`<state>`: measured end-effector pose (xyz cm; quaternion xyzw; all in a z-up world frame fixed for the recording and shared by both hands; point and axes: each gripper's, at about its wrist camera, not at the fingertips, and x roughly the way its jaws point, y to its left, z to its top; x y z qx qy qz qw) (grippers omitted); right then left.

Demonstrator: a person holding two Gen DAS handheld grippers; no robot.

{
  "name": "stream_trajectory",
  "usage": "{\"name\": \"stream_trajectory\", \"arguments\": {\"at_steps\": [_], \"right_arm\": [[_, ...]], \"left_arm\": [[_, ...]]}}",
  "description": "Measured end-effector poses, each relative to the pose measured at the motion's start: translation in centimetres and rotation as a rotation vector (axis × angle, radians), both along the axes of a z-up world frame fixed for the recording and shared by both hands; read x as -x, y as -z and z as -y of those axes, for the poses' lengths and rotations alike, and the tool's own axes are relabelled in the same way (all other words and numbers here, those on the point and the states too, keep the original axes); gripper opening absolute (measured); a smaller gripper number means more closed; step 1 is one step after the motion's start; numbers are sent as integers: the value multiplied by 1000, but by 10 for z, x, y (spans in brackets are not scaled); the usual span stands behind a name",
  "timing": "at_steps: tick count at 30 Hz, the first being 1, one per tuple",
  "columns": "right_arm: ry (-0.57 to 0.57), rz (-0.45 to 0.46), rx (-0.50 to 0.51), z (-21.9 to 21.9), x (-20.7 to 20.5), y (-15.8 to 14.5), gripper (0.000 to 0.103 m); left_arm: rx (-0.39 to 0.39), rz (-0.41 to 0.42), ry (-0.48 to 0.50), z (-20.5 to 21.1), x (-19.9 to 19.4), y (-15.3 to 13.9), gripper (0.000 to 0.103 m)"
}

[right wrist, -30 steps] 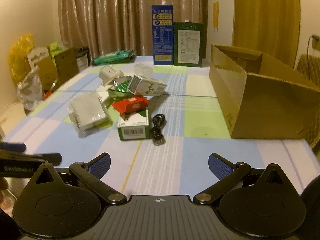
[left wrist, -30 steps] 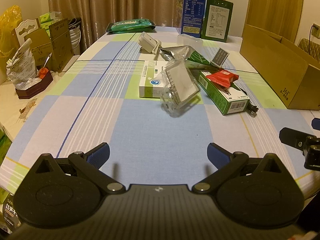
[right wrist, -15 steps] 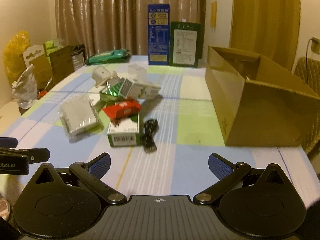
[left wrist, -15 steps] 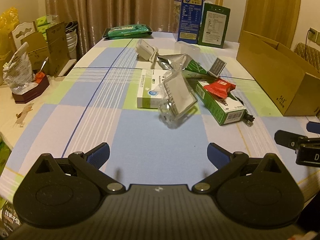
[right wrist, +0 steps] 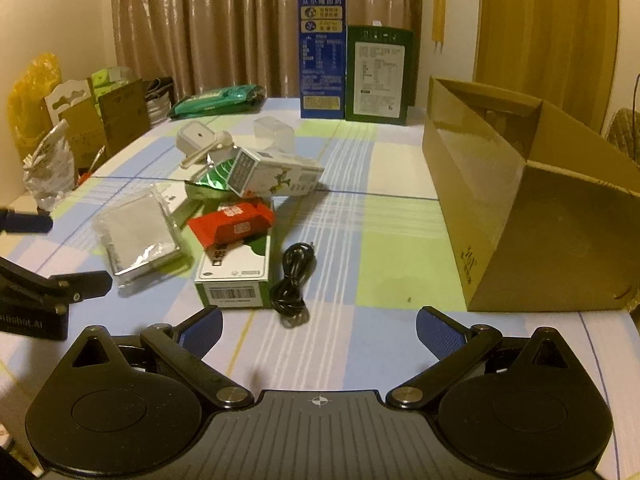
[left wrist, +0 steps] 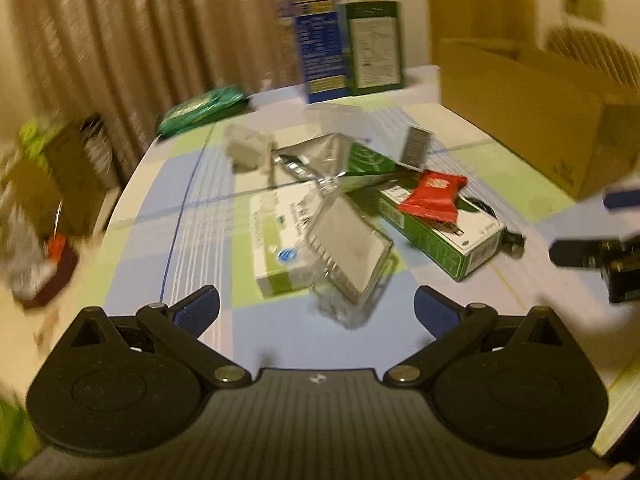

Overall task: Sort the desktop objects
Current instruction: 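Move the left tool toward the clear plastic box while the right tool approaches the black cable, then grasp the clear plastic box with the left tool while the right tool grasps the black cable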

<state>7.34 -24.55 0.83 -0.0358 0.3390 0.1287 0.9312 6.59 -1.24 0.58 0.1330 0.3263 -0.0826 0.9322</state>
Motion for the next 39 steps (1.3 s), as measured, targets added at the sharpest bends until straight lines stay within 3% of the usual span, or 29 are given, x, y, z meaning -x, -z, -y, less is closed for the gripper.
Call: {"name": "stream_trajectory", "arguments": {"at_steps": [3, 7, 10, 13, 16, 19, 22, 29, 33, 37, 39], "right_arm": [[2, -13, -1, -1, -8, 5, 101], [-9, -16, -3, -5, -16, 9, 101], [-24, 1, 10, -10, -21, 11, 101], [-30, -3, 8, -13, -26, 15, 101], [-39, -7, 6, -14, -28, 18, 101], [-44, -7, 5, -14, -29, 18, 100], [-40, -11, 0, -12, -30, 19, 90], [-69, -16, 29, -15, -28, 22, 71], [-84, -24, 51, -18, -30, 26, 54], [-99, -17, 79, -24, -36, 32, 47], [-109, -22, 82, -26, -40, 35, 45]], "left_arm": [[-108, 48, 93, 12, -3, 7, 101], [-179, 30, 185, 26, -11, 18, 77], [-185, -2, 198, 28, -19, 25, 70], [-201, 5, 199, 28, -25, 29, 68], [-183, -25, 187, 26, -35, 33, 53], [-169, -38, 194, 27, -39, 34, 45], [-141, -57, 192, 29, -39, 33, 33], [105, -184, 56, 9, -34, 25, 31], [120, -181, 54, 10, -23, 25, 31], [107, -162, 69, 12, -22, 26, 34], [94, -148, 59, 14, -23, 27, 54]]}}
